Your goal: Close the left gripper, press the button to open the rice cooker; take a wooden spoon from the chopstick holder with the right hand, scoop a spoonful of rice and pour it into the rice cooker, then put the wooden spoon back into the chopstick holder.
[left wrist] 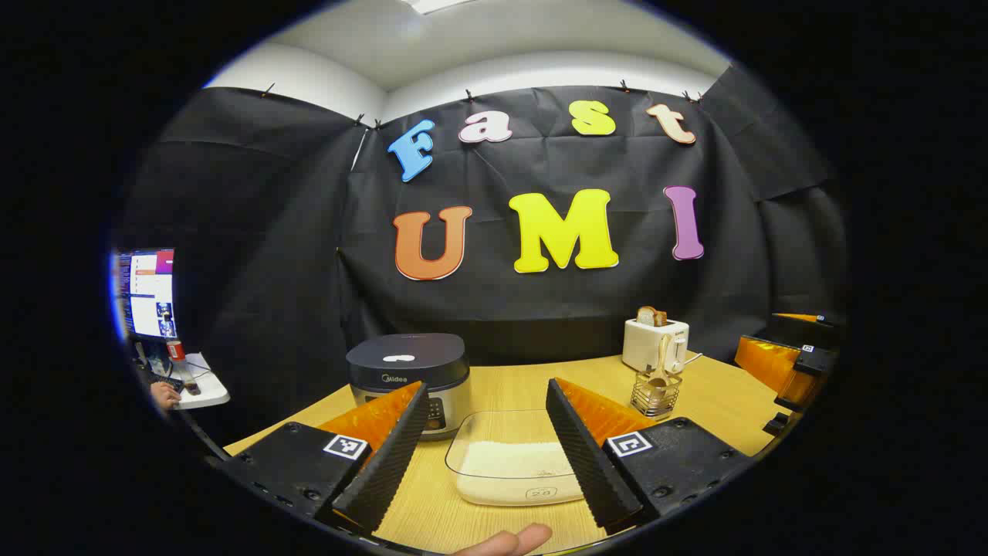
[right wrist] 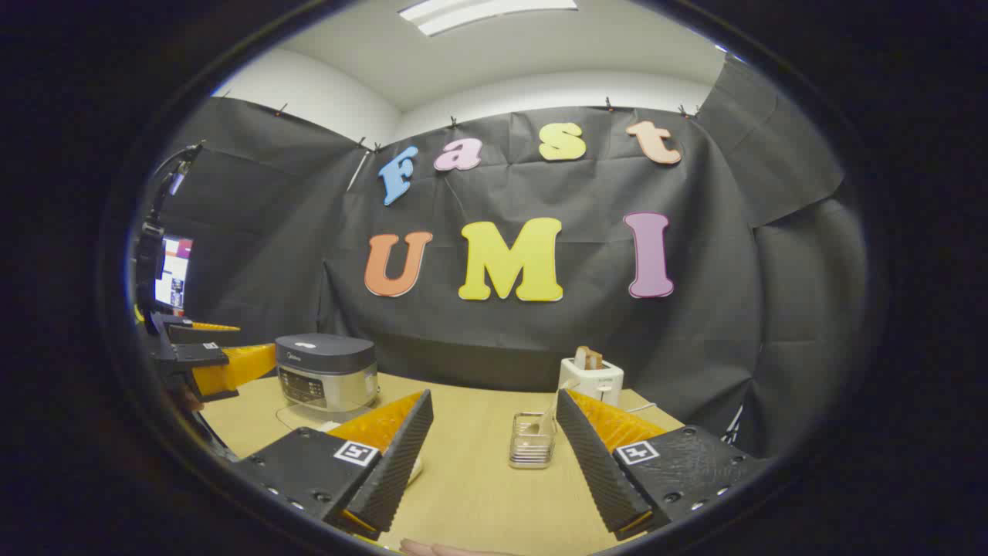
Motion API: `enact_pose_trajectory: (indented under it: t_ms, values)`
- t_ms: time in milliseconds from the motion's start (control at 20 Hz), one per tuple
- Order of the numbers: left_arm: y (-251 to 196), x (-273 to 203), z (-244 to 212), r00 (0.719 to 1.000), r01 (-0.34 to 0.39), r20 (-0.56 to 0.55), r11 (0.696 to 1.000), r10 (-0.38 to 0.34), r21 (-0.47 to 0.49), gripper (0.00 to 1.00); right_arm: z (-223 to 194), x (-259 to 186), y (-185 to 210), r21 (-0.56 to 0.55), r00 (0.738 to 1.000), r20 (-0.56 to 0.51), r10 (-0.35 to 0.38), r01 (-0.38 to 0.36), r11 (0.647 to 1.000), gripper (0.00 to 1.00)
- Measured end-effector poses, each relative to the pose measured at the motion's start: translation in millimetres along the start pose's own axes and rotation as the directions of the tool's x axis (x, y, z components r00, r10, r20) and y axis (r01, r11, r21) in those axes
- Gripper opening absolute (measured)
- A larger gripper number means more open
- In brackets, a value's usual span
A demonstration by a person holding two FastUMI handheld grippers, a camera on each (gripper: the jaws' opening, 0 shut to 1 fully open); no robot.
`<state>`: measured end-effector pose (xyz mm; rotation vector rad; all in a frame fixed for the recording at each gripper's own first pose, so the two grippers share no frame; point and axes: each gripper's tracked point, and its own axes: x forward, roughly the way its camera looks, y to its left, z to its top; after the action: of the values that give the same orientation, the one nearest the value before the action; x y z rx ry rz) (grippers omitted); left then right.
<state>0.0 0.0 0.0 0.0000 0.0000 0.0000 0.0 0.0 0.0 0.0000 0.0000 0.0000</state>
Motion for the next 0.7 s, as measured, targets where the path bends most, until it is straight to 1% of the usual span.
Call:
enact_pose_trajectory:
  t_ms: [150, 250, 450, 700]
  values:
    - [11, 2, -4, 1.0, -0.018, -0.018, 0.999, 0.017, -0.032, 0.95, 4, -1, -4, -0.005, 1.0, 0.013, -0.011, 0.011, 1.0, 0.96]
    - [13, 1, -6, 0.999, -0.011, -0.033, 0.999, 0.009, -0.05, 0.95, 5, -1, -5, -0.006, 1.0, 0.017, -0.011, 0.011, 1.0, 0.95]
    - [21, 4, -4, 1.0, -0.02, -0.022, 0.999, 0.02, -0.037, 0.93, 4, 0, -9, -0.01, 1.0, 0.014, -0.024, 0.024, 1.0, 0.95]
    - [25, 7, -5, 0.999, -0.018, -0.028, 0.999, 0.017, -0.037, 0.91, -2, 4, -14, 0.001, 0.999, -0.015, -0.034, 0.034, 0.999, 0.95]
